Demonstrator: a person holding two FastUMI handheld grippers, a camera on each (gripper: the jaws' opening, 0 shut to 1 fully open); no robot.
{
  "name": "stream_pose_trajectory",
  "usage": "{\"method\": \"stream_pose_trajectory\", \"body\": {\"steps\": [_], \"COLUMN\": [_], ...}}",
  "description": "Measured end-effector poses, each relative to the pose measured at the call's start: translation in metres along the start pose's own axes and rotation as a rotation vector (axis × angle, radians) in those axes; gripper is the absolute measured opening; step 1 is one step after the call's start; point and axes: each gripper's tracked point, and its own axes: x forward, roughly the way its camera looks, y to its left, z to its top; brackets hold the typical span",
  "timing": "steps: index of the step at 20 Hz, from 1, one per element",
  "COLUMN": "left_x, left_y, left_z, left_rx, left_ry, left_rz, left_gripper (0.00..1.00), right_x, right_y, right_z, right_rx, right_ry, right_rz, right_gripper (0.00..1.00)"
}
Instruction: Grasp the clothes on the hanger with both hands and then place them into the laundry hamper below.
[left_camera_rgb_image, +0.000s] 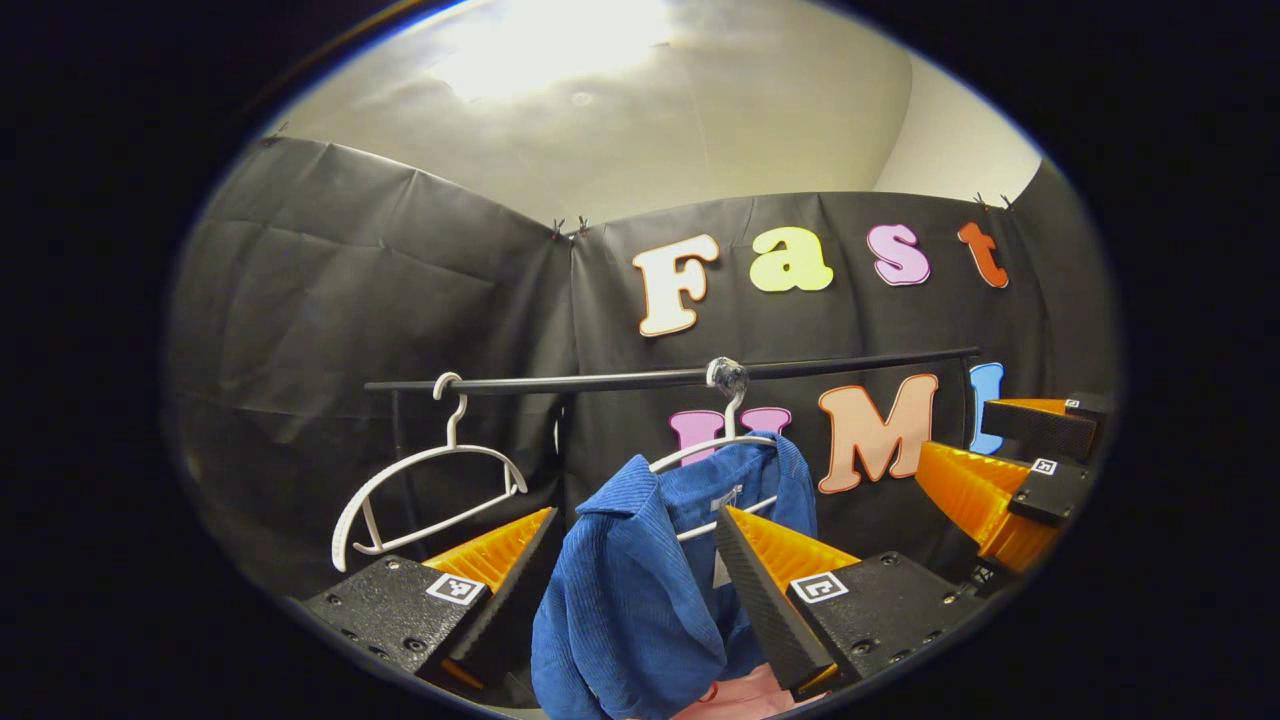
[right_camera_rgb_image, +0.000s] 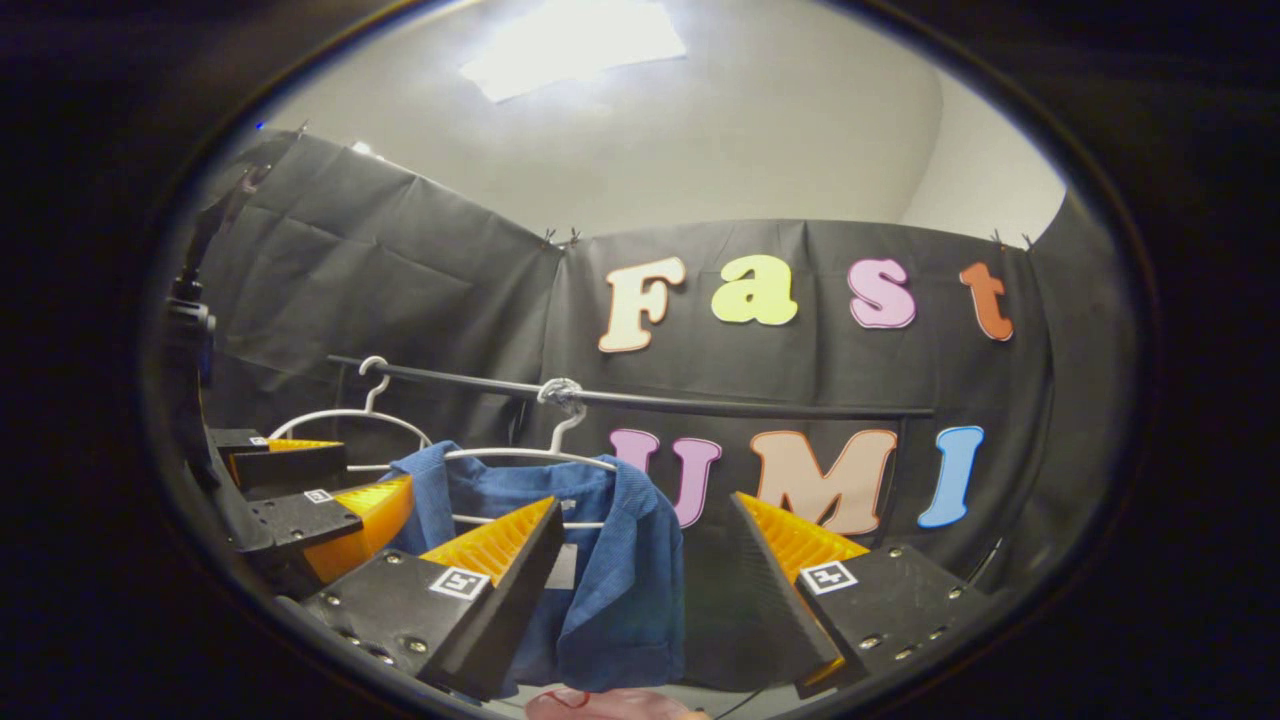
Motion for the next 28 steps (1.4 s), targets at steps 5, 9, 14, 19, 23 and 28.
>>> {"method": "stream_pose_trajectory", "body": {"steps": [5, 9, 14, 19, 23, 28], "left_x": [0.003, 0.011, 0.032, 0.05, 0.061, 0.065], "left_y": [0.0, -0.002, -0.022, -0.016, -0.003, 0.015], "left_z": [-0.004, -0.014, -0.046, -0.084, -0.097, -0.098], "left_rx": [0.008, 0.01, 0.01, 0.026, 0.069, 0.05], "left_ry": [0.006, 0.02, 0.065, 0.107, 0.105, 0.099], "left_rz": [0.015, 0.034, 0.049, 0.133, 0.18, 0.184], "left_gripper": [0.93, 0.93, 0.93, 0.94, 0.86, 0.43], "right_x": [0.007, 0.01, 0.011, 0.014, 0.019, 0.031], "right_y": [-0.003, -0.007, -0.024, -0.04, -0.043, -0.028], "right_z": [-0.006, -0.009, -0.014, -0.019, -0.026, -0.037], "right_rx": [0.004, 0.0, -0.039, -0.085, -0.093, -0.079], "right_ry": [0.008, 0.007, 0.022, 0.047, 0.067, 0.081], "right_rz": [0.001, -0.003, -0.026, -0.042, -0.033, 0.017], "right_gripper": [0.97, 0.97, 0.97, 0.94, 0.96, 0.94]}}
